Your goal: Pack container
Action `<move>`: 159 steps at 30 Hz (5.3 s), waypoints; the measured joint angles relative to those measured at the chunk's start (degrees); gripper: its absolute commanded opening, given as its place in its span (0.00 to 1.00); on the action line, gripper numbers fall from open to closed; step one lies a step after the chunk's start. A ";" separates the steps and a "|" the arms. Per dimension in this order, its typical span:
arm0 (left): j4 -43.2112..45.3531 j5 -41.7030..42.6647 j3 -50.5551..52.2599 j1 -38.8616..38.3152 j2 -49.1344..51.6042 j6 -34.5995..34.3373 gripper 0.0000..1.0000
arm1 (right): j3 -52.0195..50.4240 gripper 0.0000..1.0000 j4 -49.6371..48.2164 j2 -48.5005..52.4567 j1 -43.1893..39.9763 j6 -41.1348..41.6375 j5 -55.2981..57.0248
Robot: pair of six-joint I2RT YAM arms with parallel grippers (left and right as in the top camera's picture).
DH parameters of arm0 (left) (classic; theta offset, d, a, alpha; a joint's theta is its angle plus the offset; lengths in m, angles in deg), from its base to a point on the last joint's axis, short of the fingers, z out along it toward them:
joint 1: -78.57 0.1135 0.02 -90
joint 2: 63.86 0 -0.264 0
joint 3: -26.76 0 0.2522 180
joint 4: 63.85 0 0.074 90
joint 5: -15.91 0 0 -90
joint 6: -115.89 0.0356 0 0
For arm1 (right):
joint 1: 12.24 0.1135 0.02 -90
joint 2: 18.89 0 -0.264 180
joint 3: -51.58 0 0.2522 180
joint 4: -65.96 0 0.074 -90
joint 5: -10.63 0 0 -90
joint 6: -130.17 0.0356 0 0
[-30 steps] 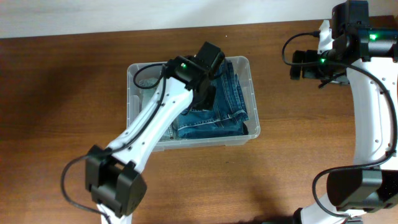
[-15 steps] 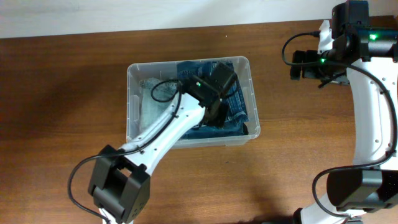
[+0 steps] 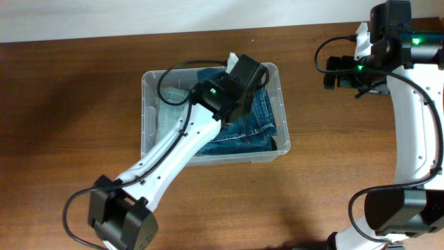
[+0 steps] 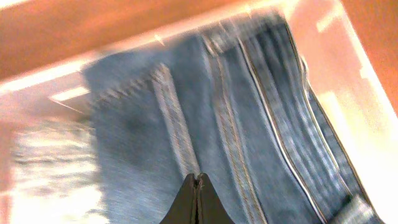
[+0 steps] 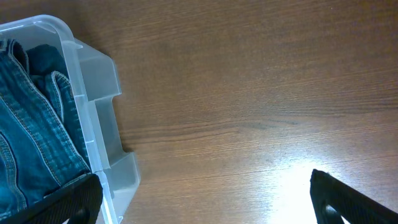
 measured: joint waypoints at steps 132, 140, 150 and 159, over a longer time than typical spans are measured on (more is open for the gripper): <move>-9.16 -7.50 -2.60 43.71 -6.64 -1.55 0.99 | -0.31 0.99 0.17 -50.49 14.34 -1.38 0.39; -9.22 -7.54 -2.60 43.71 -6.64 -1.55 0.99 | -16.35 0.98 -0.26 -71.21 14.36 -1.40 0.94; -9.31 -7.52 -2.60 43.71 -6.64 -1.53 0.99 | -52.28 0.98 -22.53 -93.46 14.45 -1.33 1.09; -9.31 -7.52 -2.60 43.71 -6.64 -1.53 1.00 | -81.35 0.98 -57.64 -99.16 14.53 -1.38 0.87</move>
